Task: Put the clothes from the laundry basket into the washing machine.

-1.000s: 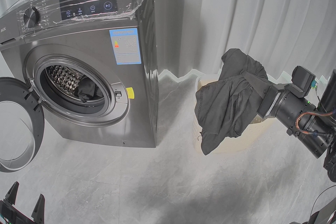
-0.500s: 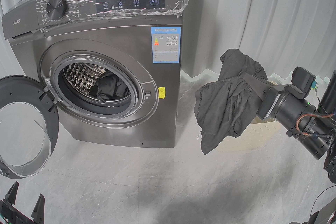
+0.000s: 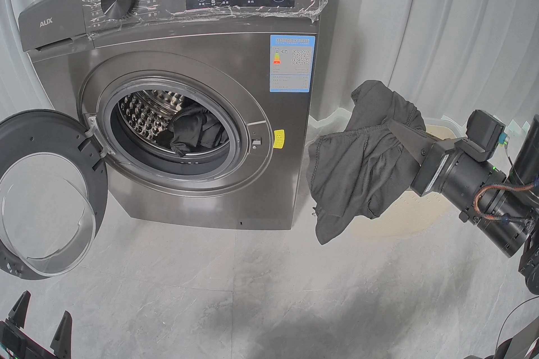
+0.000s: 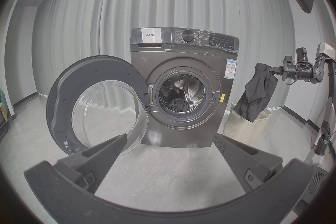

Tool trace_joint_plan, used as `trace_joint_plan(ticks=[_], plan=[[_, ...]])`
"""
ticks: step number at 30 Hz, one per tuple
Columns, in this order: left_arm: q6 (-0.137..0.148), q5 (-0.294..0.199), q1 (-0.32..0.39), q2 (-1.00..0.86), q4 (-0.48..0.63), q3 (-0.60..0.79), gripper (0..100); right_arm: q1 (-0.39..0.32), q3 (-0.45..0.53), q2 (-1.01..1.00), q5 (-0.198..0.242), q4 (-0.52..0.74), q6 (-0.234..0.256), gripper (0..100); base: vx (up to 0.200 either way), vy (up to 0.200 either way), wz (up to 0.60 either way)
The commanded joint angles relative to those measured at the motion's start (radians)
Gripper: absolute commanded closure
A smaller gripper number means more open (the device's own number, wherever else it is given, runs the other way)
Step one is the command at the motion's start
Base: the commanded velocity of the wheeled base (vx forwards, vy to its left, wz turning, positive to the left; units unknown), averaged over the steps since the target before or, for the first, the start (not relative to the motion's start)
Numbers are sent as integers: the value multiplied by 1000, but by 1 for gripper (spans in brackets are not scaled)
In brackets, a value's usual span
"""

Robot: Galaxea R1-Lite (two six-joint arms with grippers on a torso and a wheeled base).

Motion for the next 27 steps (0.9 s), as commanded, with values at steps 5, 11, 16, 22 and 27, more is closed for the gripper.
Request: trace_joint_plan(ticks=[5,11,16,22,27], plan=[[1,0,0,-15,0,15,0,-1,2,4,0,0,5,100,-120,0,0],[0,0,0,-15,0,15,0,-1,7,7,2,0,8,100,0,67,0],[0,0,0,-15,0,15,0,-1,7,8,11,0,11,100,0,200,0],[0,0,0,-15,0,15,0,-1,14,15,11,-2,11,100,0,200,0],[0,0,0,-15,0,15,0,-1,16,15,11,0,11,100,0,200,0]])
